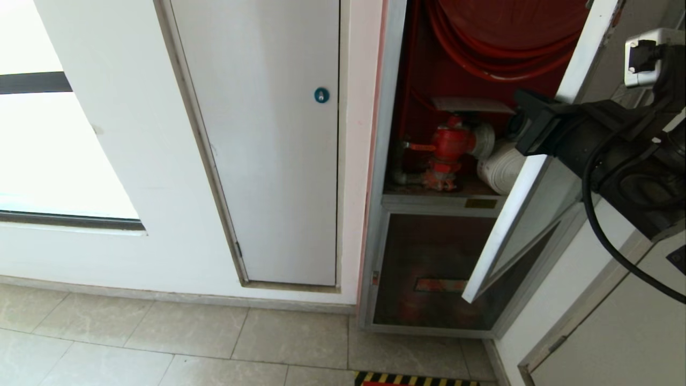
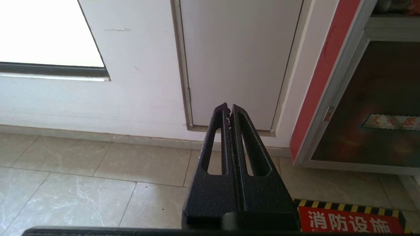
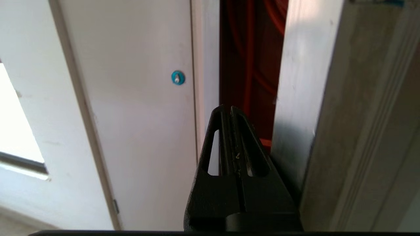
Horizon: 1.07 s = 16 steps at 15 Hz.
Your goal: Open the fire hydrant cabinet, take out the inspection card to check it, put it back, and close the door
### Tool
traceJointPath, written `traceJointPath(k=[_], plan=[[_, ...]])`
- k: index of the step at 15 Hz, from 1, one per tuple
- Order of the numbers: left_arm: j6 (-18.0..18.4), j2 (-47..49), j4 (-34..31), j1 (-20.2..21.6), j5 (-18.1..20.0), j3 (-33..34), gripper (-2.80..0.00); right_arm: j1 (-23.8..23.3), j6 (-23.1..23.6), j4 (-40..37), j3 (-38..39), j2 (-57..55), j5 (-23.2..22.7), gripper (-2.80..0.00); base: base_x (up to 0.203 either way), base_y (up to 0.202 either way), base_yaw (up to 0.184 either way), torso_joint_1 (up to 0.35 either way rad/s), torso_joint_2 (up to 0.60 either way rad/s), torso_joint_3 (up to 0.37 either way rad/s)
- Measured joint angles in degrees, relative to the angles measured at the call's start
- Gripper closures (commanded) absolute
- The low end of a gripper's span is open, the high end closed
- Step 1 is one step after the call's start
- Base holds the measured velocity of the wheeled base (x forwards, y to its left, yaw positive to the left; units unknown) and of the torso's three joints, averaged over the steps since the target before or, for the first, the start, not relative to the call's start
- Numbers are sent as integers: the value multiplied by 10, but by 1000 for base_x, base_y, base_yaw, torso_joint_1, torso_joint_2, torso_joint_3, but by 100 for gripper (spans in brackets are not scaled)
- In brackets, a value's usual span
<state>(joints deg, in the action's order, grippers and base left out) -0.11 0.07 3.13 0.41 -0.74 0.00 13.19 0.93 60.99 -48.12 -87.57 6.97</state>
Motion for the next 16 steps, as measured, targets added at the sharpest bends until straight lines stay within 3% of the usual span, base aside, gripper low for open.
traceJointPath(k=[16], plan=[[0, 0, 0, 0, 0, 0, 0, -1, 3, 70, 65, 37, 41, 0, 0, 0, 0, 0, 0, 0]])
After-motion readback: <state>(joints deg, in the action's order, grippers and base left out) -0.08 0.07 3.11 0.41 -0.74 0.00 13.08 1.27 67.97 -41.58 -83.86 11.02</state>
